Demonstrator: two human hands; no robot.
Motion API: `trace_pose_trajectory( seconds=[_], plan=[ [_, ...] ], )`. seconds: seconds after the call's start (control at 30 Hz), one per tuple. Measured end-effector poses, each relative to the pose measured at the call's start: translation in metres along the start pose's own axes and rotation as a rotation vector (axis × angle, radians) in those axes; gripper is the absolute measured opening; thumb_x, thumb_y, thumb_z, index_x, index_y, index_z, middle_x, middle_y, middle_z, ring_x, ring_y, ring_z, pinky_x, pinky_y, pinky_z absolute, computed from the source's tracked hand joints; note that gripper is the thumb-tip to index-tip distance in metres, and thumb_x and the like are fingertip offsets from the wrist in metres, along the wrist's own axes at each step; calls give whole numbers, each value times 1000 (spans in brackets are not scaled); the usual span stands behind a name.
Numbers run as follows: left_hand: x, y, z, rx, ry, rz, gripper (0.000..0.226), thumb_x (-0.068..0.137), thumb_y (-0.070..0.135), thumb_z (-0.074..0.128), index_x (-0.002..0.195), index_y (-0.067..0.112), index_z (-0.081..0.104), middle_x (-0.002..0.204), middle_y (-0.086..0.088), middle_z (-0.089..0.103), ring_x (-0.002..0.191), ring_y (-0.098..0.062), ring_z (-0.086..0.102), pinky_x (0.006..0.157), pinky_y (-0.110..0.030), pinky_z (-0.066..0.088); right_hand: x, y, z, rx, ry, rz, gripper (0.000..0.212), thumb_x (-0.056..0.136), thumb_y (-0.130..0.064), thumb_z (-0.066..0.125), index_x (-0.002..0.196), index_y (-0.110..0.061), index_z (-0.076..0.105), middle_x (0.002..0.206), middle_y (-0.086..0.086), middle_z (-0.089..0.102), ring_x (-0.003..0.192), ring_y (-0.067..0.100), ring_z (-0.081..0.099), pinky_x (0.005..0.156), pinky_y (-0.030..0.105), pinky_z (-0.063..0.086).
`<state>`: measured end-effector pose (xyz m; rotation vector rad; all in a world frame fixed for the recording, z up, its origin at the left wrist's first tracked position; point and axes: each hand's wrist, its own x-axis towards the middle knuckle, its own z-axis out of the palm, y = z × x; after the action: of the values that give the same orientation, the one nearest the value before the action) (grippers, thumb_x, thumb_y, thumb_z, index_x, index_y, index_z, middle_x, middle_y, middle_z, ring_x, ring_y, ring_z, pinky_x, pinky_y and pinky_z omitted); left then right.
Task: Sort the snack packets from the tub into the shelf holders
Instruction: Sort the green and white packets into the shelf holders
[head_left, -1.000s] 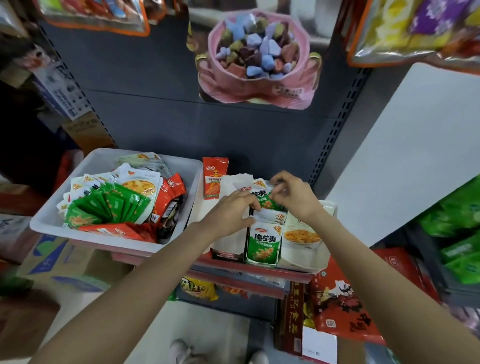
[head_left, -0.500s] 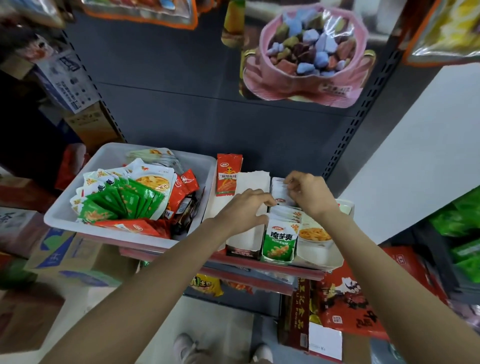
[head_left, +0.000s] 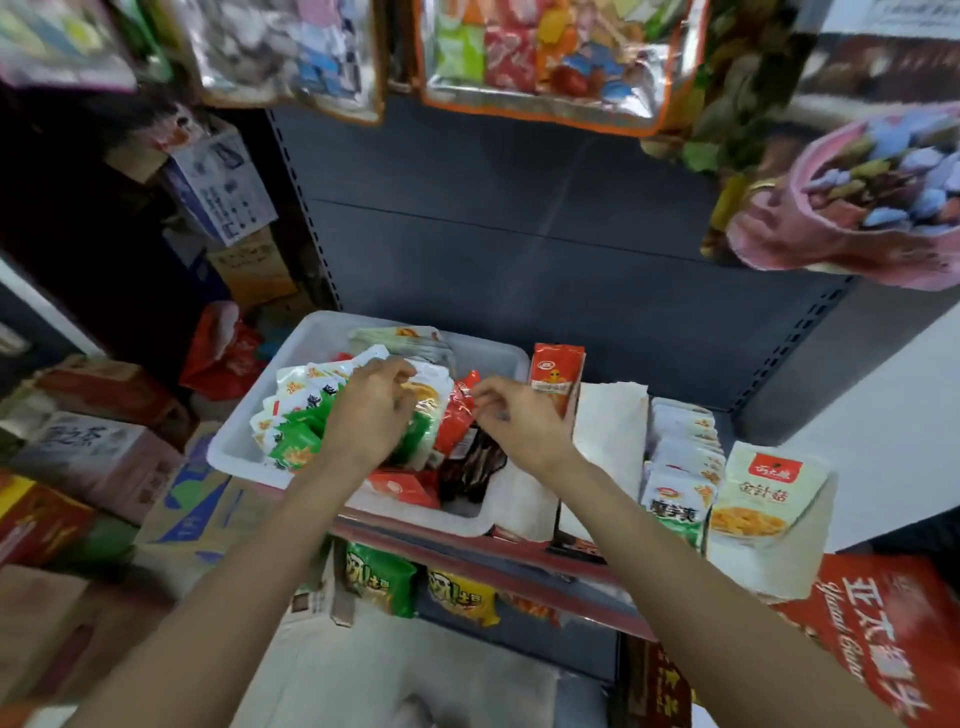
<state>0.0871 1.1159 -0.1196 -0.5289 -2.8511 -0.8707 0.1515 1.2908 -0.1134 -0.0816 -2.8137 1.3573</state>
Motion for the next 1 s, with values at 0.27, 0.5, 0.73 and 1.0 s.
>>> trace_pose_trajectory(
  seconds=[0.27,0.5,0.73,1.0],
  plan=[
    [28,-112,-26,163,-303,0,44,93,18,56,136,14,48,145,-9,42,133,-29,39,108,-40,35,61,-35,86,-167,-133,48,39,95,-10,48,133,-11,48,133,11,55,121,27,51,99,30,36],
    [30,-128,-25,75,-312,41,38,96,27,50,131,15,54,144,-5,43,135,-21,36,112,-35,30,88,-32,115,-229,-98,218,6,89,-14,61,90,-15,67,98,7,69,93,23,64,86,33,51],
    [23,-115,-40,-215,-160,-17,38,95,15,52,133,12,51,143,-9,43,133,-23,38,110,-33,31,76,-35,96,-80,64,149,23,90,-5,58,73,-20,57,81,3,67,71,14,61,64,20,47],
    [33,-41,-33,-504,-219,-55,68,86,19,67,144,21,32,132,-2,51,125,-19,46,104,-36,38,37,-31,33,544,241,191,20,90,1,55,82,-17,52,64,-6,65,64,3,63,62,17,50]
  ],
)
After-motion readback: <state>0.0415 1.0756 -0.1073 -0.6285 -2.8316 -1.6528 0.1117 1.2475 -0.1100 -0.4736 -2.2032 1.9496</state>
